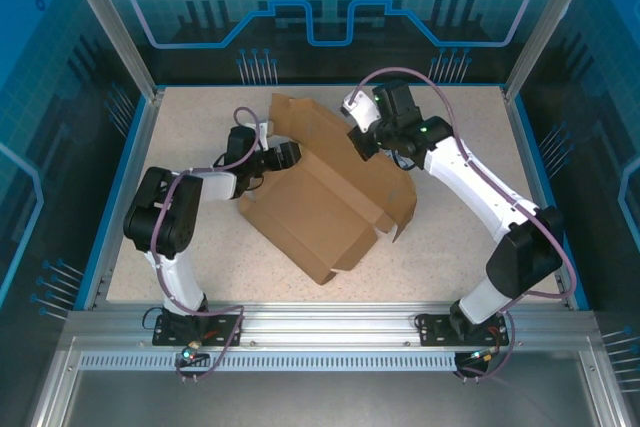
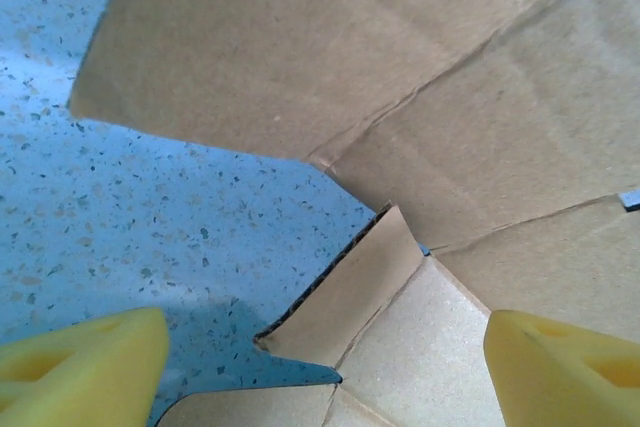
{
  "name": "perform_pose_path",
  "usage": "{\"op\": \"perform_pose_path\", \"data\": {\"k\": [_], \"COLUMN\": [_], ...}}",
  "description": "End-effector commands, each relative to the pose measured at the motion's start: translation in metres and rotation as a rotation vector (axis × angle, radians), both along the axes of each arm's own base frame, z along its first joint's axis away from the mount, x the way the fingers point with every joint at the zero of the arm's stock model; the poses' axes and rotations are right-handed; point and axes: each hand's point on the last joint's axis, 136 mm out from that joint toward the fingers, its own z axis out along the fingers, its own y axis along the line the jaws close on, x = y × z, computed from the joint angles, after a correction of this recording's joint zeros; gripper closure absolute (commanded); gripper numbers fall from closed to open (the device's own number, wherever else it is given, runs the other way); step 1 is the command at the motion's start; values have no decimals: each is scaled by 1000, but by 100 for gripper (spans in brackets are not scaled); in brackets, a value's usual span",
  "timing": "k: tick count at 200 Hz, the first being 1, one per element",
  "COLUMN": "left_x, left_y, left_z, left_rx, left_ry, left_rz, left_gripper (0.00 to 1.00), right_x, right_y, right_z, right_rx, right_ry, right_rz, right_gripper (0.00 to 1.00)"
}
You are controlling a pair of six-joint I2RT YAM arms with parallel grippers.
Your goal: Fold the paper box
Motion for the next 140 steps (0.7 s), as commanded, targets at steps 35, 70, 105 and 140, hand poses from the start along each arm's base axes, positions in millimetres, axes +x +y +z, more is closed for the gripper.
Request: {"op": "perform_pose_path", "data": {"k": [35,70,105,140], "left_x": [3,-3,-6,-13], "left_y": [-17,-22,-22,-29], "left_z": [28,33,34,36], "left_rx": [-71,-83,-55,-87], "left_ry": [-101,-131,-151,-157], "left_rz": [-103,-143,-163,-180], "left_gripper": [23,33,36,41], "right_x": [-7,-2,2,6], "right_y": [6,5,5,2], "right_z": [21,15,10,7], "right_rx": [128,130,128,140], "right_ry": [40,54,64,75], "right_rz": [34,23,18,-6], "right_gripper": [100,100,100,100]}}
